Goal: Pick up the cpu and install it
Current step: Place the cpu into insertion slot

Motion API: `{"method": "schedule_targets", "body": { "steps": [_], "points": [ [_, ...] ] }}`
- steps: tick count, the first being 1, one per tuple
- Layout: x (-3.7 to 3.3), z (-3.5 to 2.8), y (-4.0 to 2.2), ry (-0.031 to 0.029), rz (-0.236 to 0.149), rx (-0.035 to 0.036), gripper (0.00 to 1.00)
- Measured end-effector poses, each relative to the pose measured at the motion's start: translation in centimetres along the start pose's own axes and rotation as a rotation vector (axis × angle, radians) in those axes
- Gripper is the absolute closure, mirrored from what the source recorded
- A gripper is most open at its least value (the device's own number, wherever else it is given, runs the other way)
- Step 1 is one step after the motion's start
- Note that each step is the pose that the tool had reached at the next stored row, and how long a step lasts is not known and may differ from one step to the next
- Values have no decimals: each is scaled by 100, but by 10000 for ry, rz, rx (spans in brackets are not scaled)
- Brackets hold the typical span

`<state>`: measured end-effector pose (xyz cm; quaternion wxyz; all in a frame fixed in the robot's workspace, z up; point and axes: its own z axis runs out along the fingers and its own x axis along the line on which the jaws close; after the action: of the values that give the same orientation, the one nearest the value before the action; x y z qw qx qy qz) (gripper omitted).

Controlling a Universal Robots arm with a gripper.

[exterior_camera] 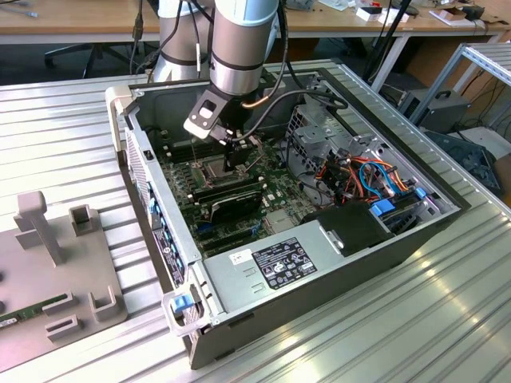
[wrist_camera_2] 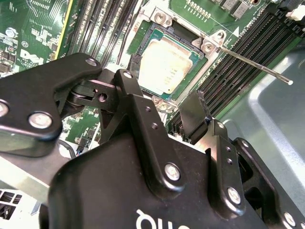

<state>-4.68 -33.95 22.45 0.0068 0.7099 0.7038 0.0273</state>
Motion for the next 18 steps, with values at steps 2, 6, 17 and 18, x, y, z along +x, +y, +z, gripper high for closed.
{"method": "schedule_targets", "body": {
  "steps": [2,6,17,18],
  "points": [
    [0,-1,0,0,0,1,39],
    [0,-1,0,1,0,0,39],
    [0,-3,0,0,0,1,89],
    [0,-4,0,0,0,1,89]
  ]
}}
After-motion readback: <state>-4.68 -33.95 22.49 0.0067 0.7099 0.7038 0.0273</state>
